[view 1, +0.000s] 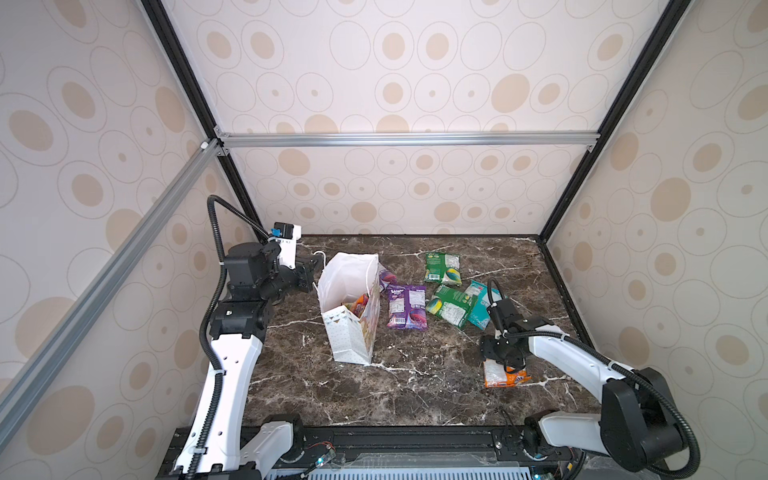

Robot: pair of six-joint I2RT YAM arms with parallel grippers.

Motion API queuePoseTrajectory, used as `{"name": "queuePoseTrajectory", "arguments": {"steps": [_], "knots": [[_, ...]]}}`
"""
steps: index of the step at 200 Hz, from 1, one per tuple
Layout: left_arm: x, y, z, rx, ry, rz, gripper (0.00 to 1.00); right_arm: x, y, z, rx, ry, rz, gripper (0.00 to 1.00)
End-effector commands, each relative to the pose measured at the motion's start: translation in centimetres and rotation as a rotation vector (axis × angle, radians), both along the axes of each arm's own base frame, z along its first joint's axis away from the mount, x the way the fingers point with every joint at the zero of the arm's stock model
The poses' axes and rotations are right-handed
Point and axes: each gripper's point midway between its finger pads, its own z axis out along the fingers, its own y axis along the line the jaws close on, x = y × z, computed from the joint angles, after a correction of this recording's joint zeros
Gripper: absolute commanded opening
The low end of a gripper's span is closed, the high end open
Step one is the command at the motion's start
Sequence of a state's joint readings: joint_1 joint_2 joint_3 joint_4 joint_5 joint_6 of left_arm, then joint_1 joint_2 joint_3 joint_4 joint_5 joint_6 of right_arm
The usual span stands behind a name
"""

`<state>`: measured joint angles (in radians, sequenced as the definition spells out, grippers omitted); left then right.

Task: Place the snacks into the paper bag
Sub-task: 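Lower the right gripper onto the orange packet near the robot, then close the right gripper on the orange packet edge and drag it toward the paper bag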

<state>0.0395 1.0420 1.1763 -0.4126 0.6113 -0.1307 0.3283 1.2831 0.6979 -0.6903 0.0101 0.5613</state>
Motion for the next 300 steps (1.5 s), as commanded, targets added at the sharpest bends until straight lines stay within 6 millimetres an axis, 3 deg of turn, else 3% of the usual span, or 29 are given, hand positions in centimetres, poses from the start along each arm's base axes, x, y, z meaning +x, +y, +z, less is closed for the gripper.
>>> {"name": "queuePoseTrajectory", "arguments": {"steps": [1, 22, 53, 89, 127, 152, 168, 196, 239, 300], "knots": [[-0.1, 0.1, 0.8, 0.004, -0.031, -0.002, 0.0, -1.2, 3.3, -0.5, 0.127, 0.016, 0.014, 0.76], [-0.1, 0.1, 0.8, 0.002, -0.031, -0.005, 0.0, -1.3, 5.5, -0.1, 0.133, -0.009, 0.068, 0.76], [-0.1, 0.1, 0.9, 0.001, -0.031, -0.006, 0.0, -0.6, 6.5, 3.3, 0.064, -0.097, 0.176, 0.76], [-0.1, 0.1, 0.8, 0.003, -0.031, -0.004, 0.0, -3.6, 6.8, 5.3, -0.076, -0.067, 0.367, 0.76], [-0.2, 0.1, 0.9, 0.003, -0.034, -0.001, 0.0, -8.6, 7.8, 4.1, -0.221, 0.062, 0.529, 0.76], [0.0, 0.3, 0.7, 0.001, -0.023, 0.011, 0.0, -10.0, 6.1, 3.6, -0.422, 0.137, 0.524, 0.76], [0.1, 0.3, 0.5, 0.002, -0.016, 0.007, 0.0, -10.7, 6.7, 3.1, -0.467, 0.141, 0.579, 0.76], [-0.1, 0.2, 0.9, 0.002, -0.028, 0.002, 0.0, -10.8, 7.1, 2.0, -0.518, 0.141, 0.625, 0.74], [-0.3, 0.1, 1.1, 0.002, -0.036, -0.004, 0.0, -9.5, 6.9, 2.3, -0.565, 0.081, 0.624, 0.69], [-0.3, 0.1, 1.0, 0.004, -0.034, -0.002, 0.0, -9.8, 8.6, -0.3, -0.498, 0.099, 0.698, 0.63]]}}
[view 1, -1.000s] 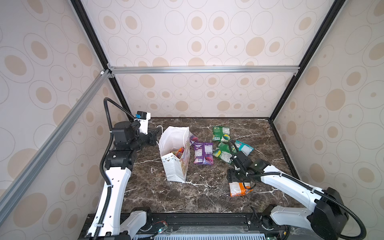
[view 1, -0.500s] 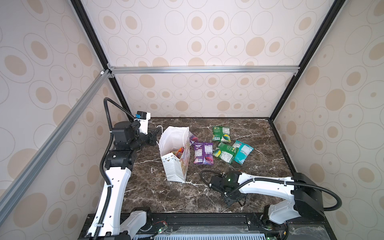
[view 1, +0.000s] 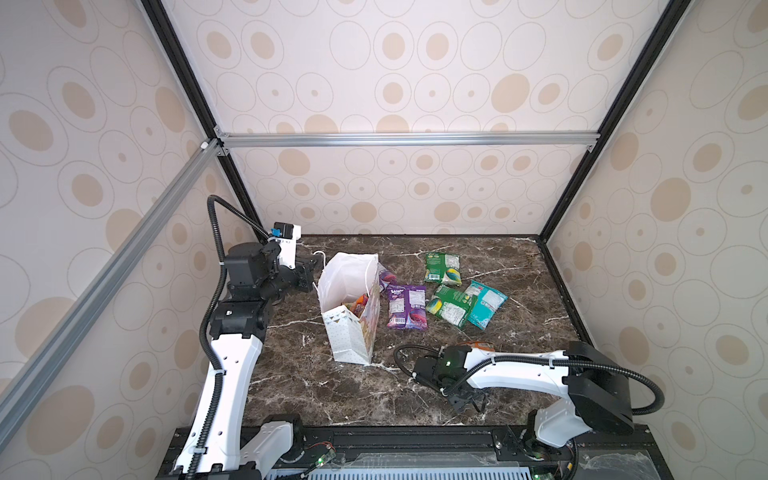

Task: Place the snacks into the paper bag
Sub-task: 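Close the right gripper on the orange packet edge and drag it toward the paper bag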

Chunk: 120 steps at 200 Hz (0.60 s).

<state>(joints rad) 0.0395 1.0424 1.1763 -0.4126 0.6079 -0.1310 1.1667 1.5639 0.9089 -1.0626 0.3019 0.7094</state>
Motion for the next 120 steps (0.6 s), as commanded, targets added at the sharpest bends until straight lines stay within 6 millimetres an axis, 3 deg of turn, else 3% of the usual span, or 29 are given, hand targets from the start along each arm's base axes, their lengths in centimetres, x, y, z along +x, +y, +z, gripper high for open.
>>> {"name": "queuePoseTrajectory", "arguments": {"steps": [1, 50, 88, 108, 120], "knots": [[-0.3, 0.1, 1.0, 0.003, -0.034, -0.005, 0.0, 0.0, 0.3, -0.7, 0.013, 0.002, 0.02, 0.62], [-0.3, 0.1, 1.1, 0.004, -0.041, -0.002, 0.0, 0.9, -1.6, -1.2, -0.094, -0.065, 0.011, 0.47], [-0.3, 0.2, 1.1, 0.005, -0.037, 0.0, 0.0, 0.9, -1.8, -1.7, -0.098, -0.071, -0.001, 0.35], [-0.2, 0.2, 0.9, 0.006, -0.032, -0.001, 0.0, 0.9, -1.8, -1.5, -0.095, -0.08, -0.006, 0.16], [-0.2, 0.1, 0.8, 0.003, -0.029, -0.005, 0.0, 1.0, -1.9, -1.3, -0.094, -0.092, -0.015, 0.1]]}}
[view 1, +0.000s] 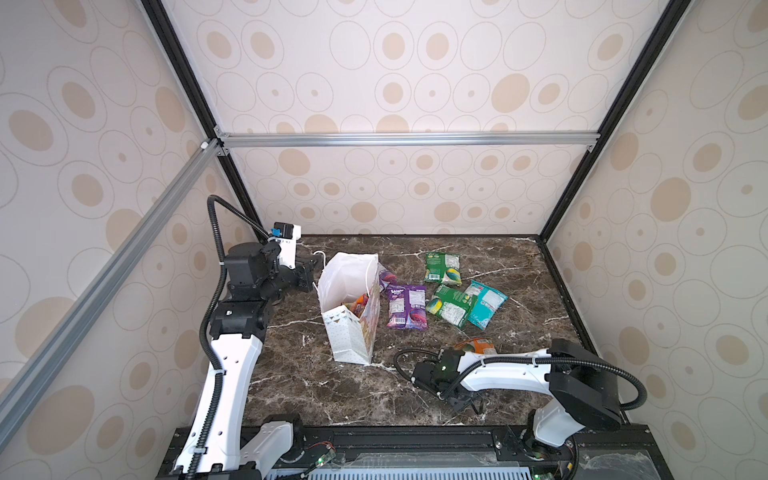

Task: Place the snacks into the paper bag
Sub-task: 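Close the right gripper on the orange packet edge and drag it toward the paper bag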

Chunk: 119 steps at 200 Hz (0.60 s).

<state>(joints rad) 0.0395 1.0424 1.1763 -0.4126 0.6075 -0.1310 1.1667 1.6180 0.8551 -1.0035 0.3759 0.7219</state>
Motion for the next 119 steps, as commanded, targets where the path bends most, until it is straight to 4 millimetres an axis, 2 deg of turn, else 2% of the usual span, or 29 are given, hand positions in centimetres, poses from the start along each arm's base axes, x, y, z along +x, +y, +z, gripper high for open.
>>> {"name": "queuePoseTrajectory", "arguments": {"steps": [1, 13, 74, 97, 113, 119], "knots": [[-0.2, 0.1, 0.8, 0.003, -0.03, -0.005, 0.0, 0.3, -0.7, 0.5, -0.022, -0.042, -0.023, 0.1], [-0.1, 0.1, 0.9, 0.003, -0.032, -0.006, 0.0, 0.4, -0.6, 0.8, -0.013, -0.054, -0.023, 0.0], [-0.2, 0.0, 1.1, 0.004, -0.042, -0.009, 0.0, 1.3, 1.7, 3.6, 0.162, -0.119, -0.008, 0.0], [-0.2, 0.0, 1.1, 0.003, -0.043, -0.011, 0.0, 1.4, 1.6, 4.4, 0.187, -0.134, 0.004, 0.0], [-0.3, -0.1, 1.2, 0.002, -0.048, -0.015, 0.0, 0.8, 1.2, 5.1, 0.167, -0.093, 0.028, 0.0], [-0.3, -0.1, 1.3, 0.001, -0.051, -0.017, 0.0, 0.5, 1.0, 5.3, 0.151, -0.07, 0.031, 0.15]]}}
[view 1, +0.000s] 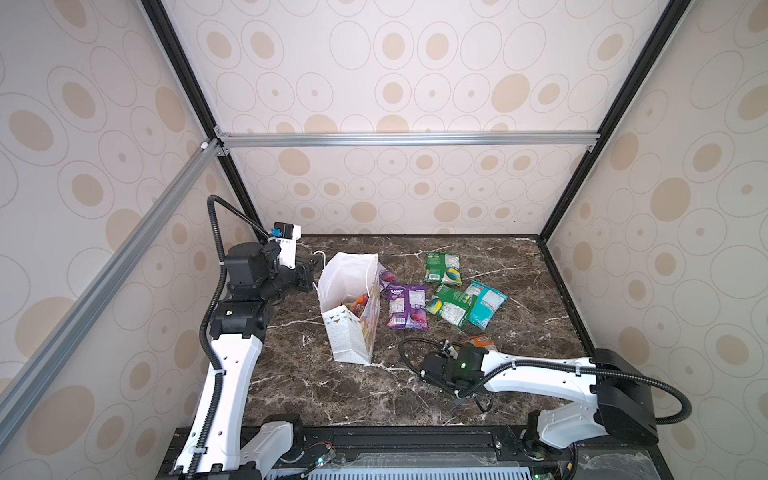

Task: Place the snacks into the paper bag
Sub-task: 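Close the right gripper on the orange packet edge and drag it toward the paper bag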

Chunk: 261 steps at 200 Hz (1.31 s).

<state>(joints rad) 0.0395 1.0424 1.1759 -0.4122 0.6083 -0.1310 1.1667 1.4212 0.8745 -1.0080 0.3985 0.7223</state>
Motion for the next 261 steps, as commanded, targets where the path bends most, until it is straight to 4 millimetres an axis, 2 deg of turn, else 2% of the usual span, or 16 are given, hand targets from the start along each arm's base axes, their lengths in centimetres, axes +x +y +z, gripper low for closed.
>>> {"name": "queuePoseTrajectory", "arguments": {"steps": [1, 7, 12, 19, 32, 70, 121, 163, 206, 261], "knots": [[-0.3, -0.1, 1.3, 0.001, -0.051, -0.016, 0.0, -0.6, -0.7, 1.3, -0.041, 0.034, 0.028, 0.19], [-0.4, -0.1, 1.3, -0.001, -0.05, -0.017, 0.0, -1.0, -1.2, 1.5, -0.066, 0.051, 0.018, 0.41], [-0.4, -0.1, 1.4, -0.001, -0.051, -0.018, 0.0, -1.2, -1.6, 1.6, -0.084, 0.063, 0.011, 0.52], [-0.4, -0.2, 1.3, -0.002, -0.05, -0.021, 0.0, -1.7, -2.1, 1.6, -0.109, 0.088, 0.002, 0.58], [-0.6, -0.2, 1.5, -0.002, -0.058, -0.021, 0.0, -2.5, -2.8, 1.4, -0.142, 0.122, -0.008, 0.62], [-0.6, -0.3, 1.6, -0.003, -0.059, -0.025, 0.0, -3.0, -3.2, 0.5, -0.211, 0.147, 0.012, 0.63], [-0.8, -0.3, 1.7, -0.003, -0.064, -0.027, 0.0, -2.0, -5.2, -0.4, -0.486, 0.117, -0.038, 0.65], [-0.8, -0.3, 1.8, -0.004, -0.065, -0.029, 0.0, -0.8, -4.8, -1.0, -0.47, 0.034, -0.043, 0.64], [-0.8, -0.3, 1.7, 0.001, -0.065, -0.026, 0.0, -0.3, -4.7, -2.6, -0.483, 0.019, -0.038, 0.53], [-0.7, -0.3, 1.6, -0.001, -0.062, -0.029, 0.0, 0.2, -4.9, -3.2, -0.531, 0.013, -0.053, 0.53]]}}
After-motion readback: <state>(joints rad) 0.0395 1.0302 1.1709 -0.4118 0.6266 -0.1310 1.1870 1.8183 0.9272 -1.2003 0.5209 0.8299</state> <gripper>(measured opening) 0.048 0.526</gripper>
